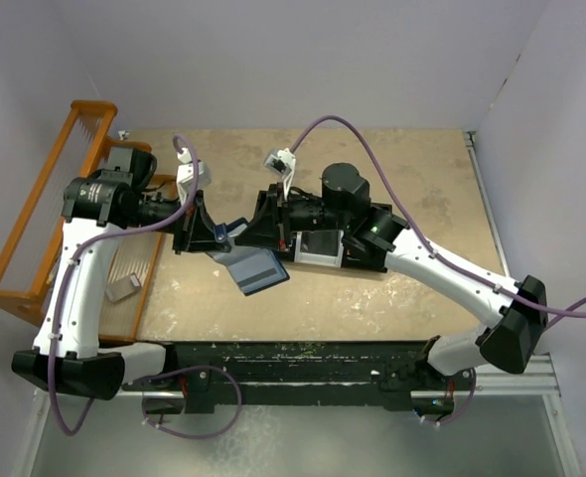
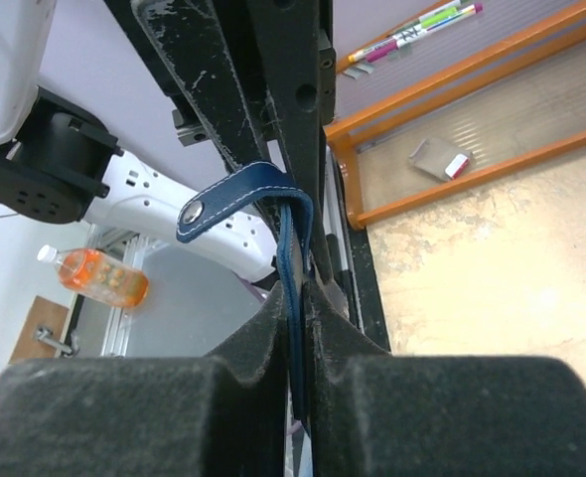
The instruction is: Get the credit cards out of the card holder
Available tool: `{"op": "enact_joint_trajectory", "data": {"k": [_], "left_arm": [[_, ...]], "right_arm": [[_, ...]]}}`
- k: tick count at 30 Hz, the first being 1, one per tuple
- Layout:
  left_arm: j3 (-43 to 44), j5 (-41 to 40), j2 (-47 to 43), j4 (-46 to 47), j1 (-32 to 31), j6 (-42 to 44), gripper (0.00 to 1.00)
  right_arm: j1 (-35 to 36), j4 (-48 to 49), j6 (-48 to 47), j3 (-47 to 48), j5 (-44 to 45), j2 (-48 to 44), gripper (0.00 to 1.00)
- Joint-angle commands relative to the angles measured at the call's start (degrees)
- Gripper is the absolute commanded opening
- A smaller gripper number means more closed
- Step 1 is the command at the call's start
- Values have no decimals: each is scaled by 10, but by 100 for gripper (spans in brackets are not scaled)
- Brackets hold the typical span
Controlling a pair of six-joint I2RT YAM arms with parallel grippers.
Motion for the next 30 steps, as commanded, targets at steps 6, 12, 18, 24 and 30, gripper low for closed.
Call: {"op": "enact_joint_trajectory", "data": {"k": [6, 12, 18, 24, 30], "left_arm": [[26, 52, 21, 4, -2, -45, 0], [50, 129, 40, 17, 0, -111, 0], [49, 168, 46, 28, 4, -136, 0], [52, 169, 47, 24, 4, -135, 0], [55, 167, 45, 20, 4, -132, 0]], "right_arm": [[-5, 85, 51, -32, -43, -54, 62], [-9, 134, 82, -115, -45, -115, 69], [-9, 160, 92, -186, -16, -169, 67], [-10, 139, 84, -203, -7, -178, 62], [-10, 64, 35, -213, 8, -220, 63]]}}
